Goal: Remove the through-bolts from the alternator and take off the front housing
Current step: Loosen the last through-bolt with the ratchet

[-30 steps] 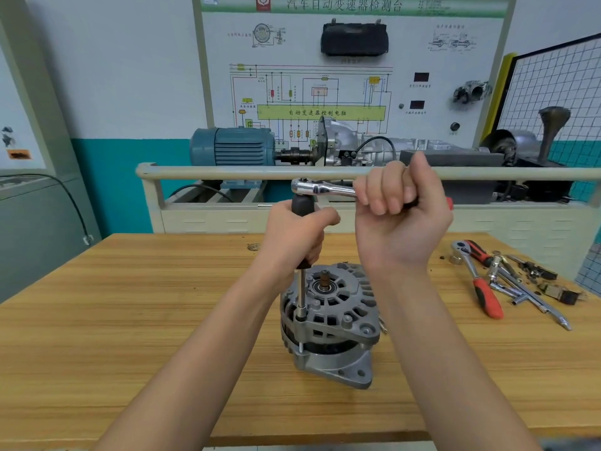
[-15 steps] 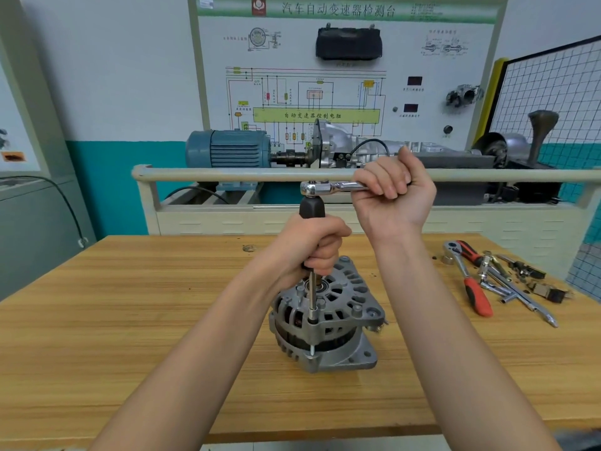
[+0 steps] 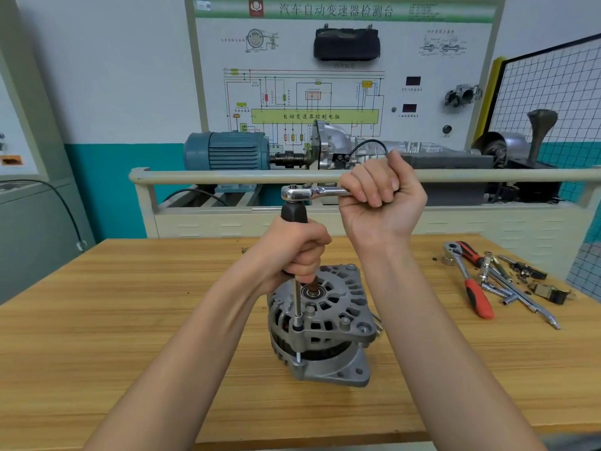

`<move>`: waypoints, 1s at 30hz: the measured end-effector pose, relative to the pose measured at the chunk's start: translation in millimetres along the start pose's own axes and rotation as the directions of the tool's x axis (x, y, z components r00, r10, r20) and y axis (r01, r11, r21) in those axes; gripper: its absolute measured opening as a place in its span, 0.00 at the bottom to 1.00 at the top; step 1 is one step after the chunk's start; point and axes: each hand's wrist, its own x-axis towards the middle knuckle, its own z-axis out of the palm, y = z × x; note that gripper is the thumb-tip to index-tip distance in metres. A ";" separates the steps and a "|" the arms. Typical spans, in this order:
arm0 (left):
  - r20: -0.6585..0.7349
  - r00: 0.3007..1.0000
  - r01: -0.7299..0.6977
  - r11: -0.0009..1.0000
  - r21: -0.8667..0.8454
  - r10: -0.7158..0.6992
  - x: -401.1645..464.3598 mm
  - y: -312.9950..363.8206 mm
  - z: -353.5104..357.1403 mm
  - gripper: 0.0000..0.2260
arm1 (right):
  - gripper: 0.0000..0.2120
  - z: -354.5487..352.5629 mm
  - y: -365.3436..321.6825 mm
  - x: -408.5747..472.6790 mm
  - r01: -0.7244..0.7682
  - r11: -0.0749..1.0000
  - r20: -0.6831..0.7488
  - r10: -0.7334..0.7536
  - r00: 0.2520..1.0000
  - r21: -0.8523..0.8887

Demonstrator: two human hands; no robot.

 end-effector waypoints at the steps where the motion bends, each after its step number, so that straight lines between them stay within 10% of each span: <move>1: 0.002 1.000 0.001 1.000 0.000 -0.001 -1.0 0.1 -3.2 0.22 | 0.21 0.6 2.6 -0.8 0.003 1.000 0.004 -0.003 1.000 -0.012; 8: -0.028 1.000 -0.004 1.000 0.026 0.004 -6.6 2.8 -10.3 0.22 | 0.21 -0.7 11.5 -0.6 0.011 0.999 0.033 -0.009 0.999 -0.051; 18: -0.345 0.936 -0.028 0.994 0.109 0.065 -4.7 -2.9 2.5 0.16 | 0.20 -23.1 27.6 29.5 -0.248 0.914 -0.041 0.275 0.961 0.322; 27: 0.057 0.982 -0.165 0.967 -0.193 0.179 -6.5 1.2 -6.4 0.15 | 0.21 -19.5 19.7 20.7 -0.196 0.922 -0.121 0.249 0.961 0.335; 30: -0.053 0.989 -0.146 0.985 -0.097 0.141 -2.8 -0.6 -4.1 0.23 | 0.24 -5.4 12.3 4.9 -0.061 0.979 -0.107 0.083 0.991 0.195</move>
